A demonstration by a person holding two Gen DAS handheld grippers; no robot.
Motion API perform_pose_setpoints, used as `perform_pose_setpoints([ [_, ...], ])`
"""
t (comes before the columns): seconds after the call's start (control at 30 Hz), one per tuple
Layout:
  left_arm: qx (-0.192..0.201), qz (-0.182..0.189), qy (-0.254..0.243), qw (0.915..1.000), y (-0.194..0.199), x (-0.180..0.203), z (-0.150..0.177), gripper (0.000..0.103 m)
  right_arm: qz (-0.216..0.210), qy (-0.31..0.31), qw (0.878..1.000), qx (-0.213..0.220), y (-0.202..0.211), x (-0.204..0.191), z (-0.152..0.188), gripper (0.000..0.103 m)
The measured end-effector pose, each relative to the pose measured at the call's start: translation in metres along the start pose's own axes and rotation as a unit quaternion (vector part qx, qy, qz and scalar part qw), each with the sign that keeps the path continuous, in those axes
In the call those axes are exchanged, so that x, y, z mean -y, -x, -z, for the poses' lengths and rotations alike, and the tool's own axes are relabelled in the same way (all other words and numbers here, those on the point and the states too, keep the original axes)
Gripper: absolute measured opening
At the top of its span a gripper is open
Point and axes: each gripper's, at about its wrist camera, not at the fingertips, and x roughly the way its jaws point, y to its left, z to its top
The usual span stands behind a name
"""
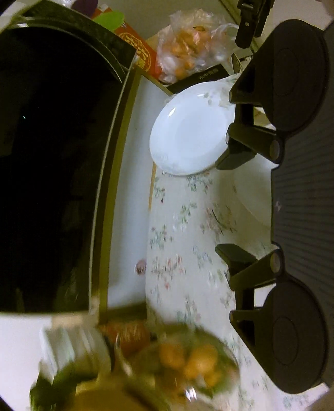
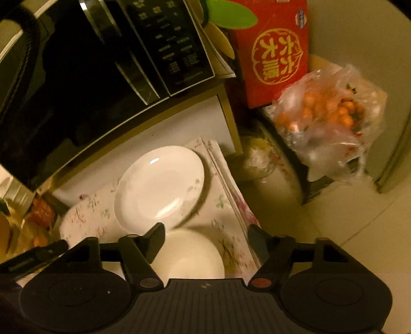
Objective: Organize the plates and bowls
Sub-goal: 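Reach both tools to the rim of the plain white plate and grip it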
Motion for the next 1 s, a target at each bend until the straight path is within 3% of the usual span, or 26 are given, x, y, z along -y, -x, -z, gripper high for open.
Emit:
perform_pose_setpoints([
  [0.13, -0.014, 0.015, 0.008, 0.9997, -0.029, 0.012, -0.009, 0.051, -0.016, -0.008, 1.000, -0.006, -0.026, 0.007, -0.013, 0.053],
  [0.27, -0.016, 0.021, -0.004, 0.9997, -0.047, 0.024, -0.018, 0.050, -0.031, -0.027, 0.999, -0.007, -0.049, 0.013, -0.022, 0.052],
  [0.47, -0.039, 0.021, 0.011, 0.9989, -0.070, 0.022, -0.018, 0.039, -0.063, -0.054, 0.997, -0.010, -0.074, 0.013, -0.025, 0.044],
  [0.77, -0.057, 0.037, 0.018, 0.9975, -0.088, 0.021, -0.016, 0.026, -0.061, -0.069, 0.995, -0.025, -0.100, 0.019, -0.023, 0.027],
  [0.87, -0.055, 0.045, 0.009, 0.9974, -0.089, 0.027, -0.018, 0.013, -0.063, -0.070, 0.995, -0.030, -0.108, 0.017, -0.020, 0.020],
  [0.93, -0.050, 0.035, -0.004, 0.9981, -0.089, 0.033, -0.019, 0.012, -0.063, -0.065, 0.995, -0.032, -0.114, 0.014, -0.018, 0.010],
  [1.0, -0.046, 0.035, -0.007, 0.9983, -0.089, 0.033, -0.018, 0.011, -0.062, -0.063, 0.996, -0.028, -0.115, 0.012, -0.018, 0.010],
])
